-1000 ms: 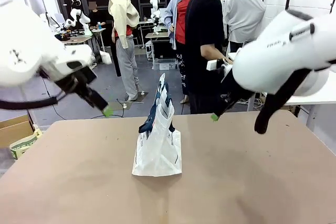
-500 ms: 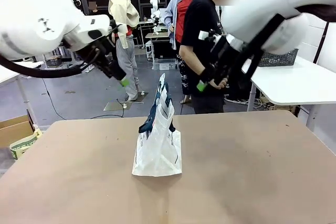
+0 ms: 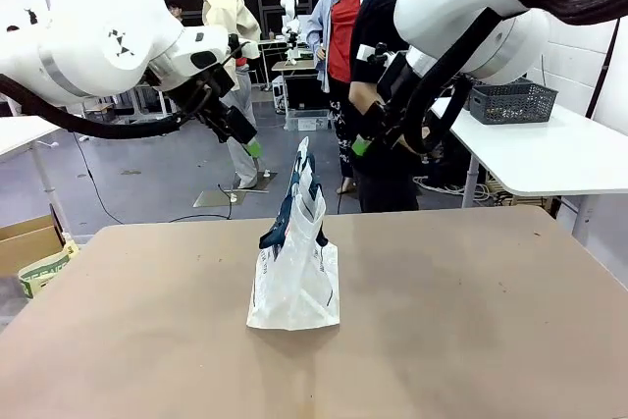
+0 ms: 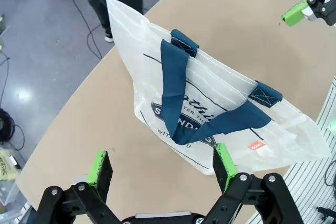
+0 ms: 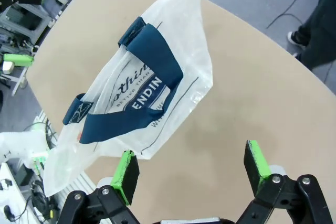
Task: Transfer purchased items from the store into the shopping bag.
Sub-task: Open the Reusable shopping bag in the center of the table.
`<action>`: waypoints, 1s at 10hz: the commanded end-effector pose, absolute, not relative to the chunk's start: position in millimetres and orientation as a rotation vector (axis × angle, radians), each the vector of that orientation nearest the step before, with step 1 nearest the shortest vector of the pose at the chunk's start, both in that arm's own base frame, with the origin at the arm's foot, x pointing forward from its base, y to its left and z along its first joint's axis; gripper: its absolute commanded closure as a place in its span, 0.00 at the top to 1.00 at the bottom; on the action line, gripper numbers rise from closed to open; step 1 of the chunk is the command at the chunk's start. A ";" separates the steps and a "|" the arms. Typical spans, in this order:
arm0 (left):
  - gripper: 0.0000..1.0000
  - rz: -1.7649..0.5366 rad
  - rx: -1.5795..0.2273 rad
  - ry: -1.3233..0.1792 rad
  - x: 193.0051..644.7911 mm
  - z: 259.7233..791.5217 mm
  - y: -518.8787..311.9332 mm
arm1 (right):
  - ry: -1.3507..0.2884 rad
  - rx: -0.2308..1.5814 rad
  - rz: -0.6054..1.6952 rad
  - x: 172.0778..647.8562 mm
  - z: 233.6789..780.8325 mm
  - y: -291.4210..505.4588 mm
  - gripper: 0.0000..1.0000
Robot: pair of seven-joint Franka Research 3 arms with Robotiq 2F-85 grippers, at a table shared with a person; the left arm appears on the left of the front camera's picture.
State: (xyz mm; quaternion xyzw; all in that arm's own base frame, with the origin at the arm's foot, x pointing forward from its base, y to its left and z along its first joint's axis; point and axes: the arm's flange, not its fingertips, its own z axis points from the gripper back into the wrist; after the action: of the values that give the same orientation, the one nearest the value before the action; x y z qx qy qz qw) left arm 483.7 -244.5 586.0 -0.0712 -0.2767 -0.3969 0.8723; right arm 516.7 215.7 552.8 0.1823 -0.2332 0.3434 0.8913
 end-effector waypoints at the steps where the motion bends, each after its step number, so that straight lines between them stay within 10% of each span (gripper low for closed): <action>1: 1.00 -0.833 -0.153 -0.575 486.0 584.0 -248.0 | -0.482 0.382 0.718 518.7 551.3 219.8 1.00; 10: 1.00 -0.587 -0.334 -0.324 526.0 567.5 -304.3 | -0.363 0.553 0.540 510.3 524.5 270.2 1.00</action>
State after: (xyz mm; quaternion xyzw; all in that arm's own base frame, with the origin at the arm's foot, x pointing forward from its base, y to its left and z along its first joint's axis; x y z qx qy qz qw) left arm 521.3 -303.4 559.7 -0.1445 -0.1663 -0.2911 0.9310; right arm 509.4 271.4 523.6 0.2442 -0.1740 0.2568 0.9188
